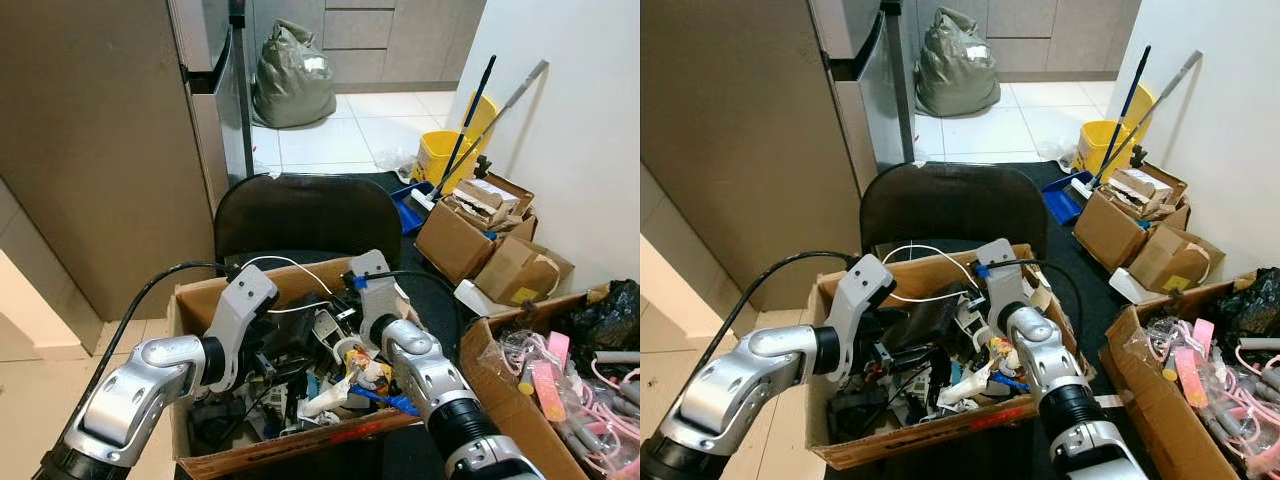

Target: Picking trash to rubbish bin

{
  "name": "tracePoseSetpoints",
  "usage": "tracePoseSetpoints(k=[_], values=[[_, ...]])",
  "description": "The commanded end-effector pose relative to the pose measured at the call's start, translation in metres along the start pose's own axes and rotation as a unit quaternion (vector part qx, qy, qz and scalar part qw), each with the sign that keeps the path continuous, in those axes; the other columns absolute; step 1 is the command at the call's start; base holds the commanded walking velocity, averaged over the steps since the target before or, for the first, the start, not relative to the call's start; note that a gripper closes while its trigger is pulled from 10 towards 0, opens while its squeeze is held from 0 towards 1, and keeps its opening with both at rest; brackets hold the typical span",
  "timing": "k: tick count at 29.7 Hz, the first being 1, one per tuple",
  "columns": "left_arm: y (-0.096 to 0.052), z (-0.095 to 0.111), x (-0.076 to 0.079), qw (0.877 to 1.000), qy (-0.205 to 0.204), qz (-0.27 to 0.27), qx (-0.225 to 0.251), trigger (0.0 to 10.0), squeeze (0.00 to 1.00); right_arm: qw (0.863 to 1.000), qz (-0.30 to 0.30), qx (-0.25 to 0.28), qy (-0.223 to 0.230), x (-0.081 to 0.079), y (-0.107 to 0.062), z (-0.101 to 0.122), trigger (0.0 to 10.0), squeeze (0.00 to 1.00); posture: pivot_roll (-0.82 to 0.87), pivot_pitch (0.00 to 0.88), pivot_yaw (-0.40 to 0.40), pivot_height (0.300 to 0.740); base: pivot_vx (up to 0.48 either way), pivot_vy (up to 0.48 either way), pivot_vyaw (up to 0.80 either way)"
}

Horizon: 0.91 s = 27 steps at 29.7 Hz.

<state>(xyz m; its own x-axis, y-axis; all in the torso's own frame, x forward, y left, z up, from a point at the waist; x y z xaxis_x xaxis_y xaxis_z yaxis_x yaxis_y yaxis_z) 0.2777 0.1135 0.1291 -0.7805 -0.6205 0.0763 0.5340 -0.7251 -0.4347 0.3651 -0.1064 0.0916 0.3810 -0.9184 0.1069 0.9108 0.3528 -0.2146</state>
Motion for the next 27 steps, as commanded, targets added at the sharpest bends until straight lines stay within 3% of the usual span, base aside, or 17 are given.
tracePoseSetpoints(k=[1, 5, 8, 9, 10, 11, 12, 14, 17, 20, 23, 24, 27], values=[[0.0, 0.0, -0.011, 0.999, 0.009, 0.036, -0.002, 10.0, 0.0, 0.998, -0.037, 0.006, 0.042, 0.012, 0.0, 0.002, 10.0, 0.0, 0.03, 0.064, 0.015, 0.74, 0.0, 0.0, 0.0], [-0.001, 0.003, -0.019, 0.998, 0.008, 0.063, 0.007, 10.0, 0.0, 0.998, -0.054, 0.012, 0.028, 0.02, -0.002, 0.003, 10.0, 0.0, 0.03, 0.064, 0.016, 0.74, 0.0, 0.0, 0.0], [-0.002, 0.008, -0.033, 0.993, 0.003, 0.117, 0.022, 10.0, 0.0, 0.996, -0.077, 0.028, 0.045, 0.029, -0.006, 0.006, 10.0, 0.0, 0.03, 0.067, 0.015, 0.74, 0.0, 0.0, 0.0], [-0.003, 0.013, -0.043, 0.986, 0.012, 0.165, 0.039, 10.0, 0.0, 0.993, -0.099, 0.042, 0.049, 0.036, -0.009, 0.008, 10.0, 0.0, 0.03, 0.067, 0.016, 0.74, 0.0, 0.0, 0.0], [-0.003, 0.013, -0.043, 0.986, 0.012, 0.165, 0.039, 10.0, 0.0, 0.993, -0.099, 0.042, 0.049, 0.036, -0.009, 0.008, 10.0, 0.0, 0.03, 0.067, 0.016, 0.74, 0.0, 0.0, 0.0], [-0.004, 0.018, -0.052, 0.977, 0.024, 0.206, 0.055, 10.0, 0.0, 0.989, -0.124, 0.055, 0.055, 0.042, -0.014, 0.009, 10.0, 0.0, 0.03, 0.069, 0.019, 0.74, 0.0, 0.0, 0.0], [-0.004, 0.018, -0.052, 0.977, 0.024, 0.206, 0.055, 10.0, 0.0, 0.989, -0.124, 0.055, 0.055, 0.042, -0.014, 0.009, 10.0, 0.0, 0.03, 0.069, 0.019, 0.74, 0.0, 0.0, 0.0], [-0.005, 0.028, -0.06, 0.961, 0.045, 0.258, 0.085, 10.0, 0.0, 0.981, -0.165, 0.073, 0.069, 0.05, -0.022, 0.008, 10.0, 0.0, 0.02, 0.073, 0.023, 0.74, 0.0, 0.0, 0.0], [-0.003, 0.032, -0.067, 0.94, 0.081, 0.318, 0.089, 10.0, 0.0, 0.971, -0.216, 0.056, 0.083, 0.056, -0.033, -0.005, 10.0, 0.0, 0.01, 0.078, 0.029, 0.74, 0.0, 0.0, -0.27], [0.0, 0.037, -0.066, 0.935, 0.073, 0.33, 0.109, 10.0, 0.0, 0.968, -0.231, 0.042, 0.085, 0.055, -0.038, -0.014, 10.0, 0.0, 0.01, 0.084, 0.031, 0.74, 0.0, 0.0, -0.8], [0.006, 0.038, -0.06, 0.94, 0.073, 0.312, 0.114, 10.0, 0.0, 0.966, -0.238, 0.042, 0.086, 0.053, -0.041, -0.018, 10.0, 0.0, 0.0, 0.089, 0.032, 0.74, 0.0, 0.0, -0.8], [0.011, 0.037, -0.055, 0.945, 0.091, 0.295, 0.111, 10.0, 0.0, 0.964, -0.245, 0.045, 0.09, 0.051, -0.044, -0.019, 10.0, 0.0, 0.0, 0.093, 0.035, 0.74, 0.0, 0.0, -0.8], [0.013, 0.036, -0.053, 0.944, 0.093, 0.293, 0.117, 10.0, 0.0, 0.962, -0.252, 0.047, 0.093, 0.05, -0.047, -0.019, 10.0, 0.0, 0.0, 0.094, 0.036, 0.74, 0.0, 0.0, -0.8]])
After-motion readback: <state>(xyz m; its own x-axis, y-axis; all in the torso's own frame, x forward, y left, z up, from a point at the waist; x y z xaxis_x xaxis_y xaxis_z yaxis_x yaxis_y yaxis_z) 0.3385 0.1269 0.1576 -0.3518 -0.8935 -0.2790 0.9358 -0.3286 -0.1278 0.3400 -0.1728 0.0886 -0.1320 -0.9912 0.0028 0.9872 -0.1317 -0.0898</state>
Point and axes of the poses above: a point about 5 cm out from each wrist's last joint towards the gripper, its own y axis pointing out of the wrist towards the gripper, its own z axis along the axis of the wrist's last joint, x = y × z, the point moved 2 cm from there along y, pointing out of the wrist towards the gripper, and after that the axes turned 1 degree about -y, right-handed, at the moved point
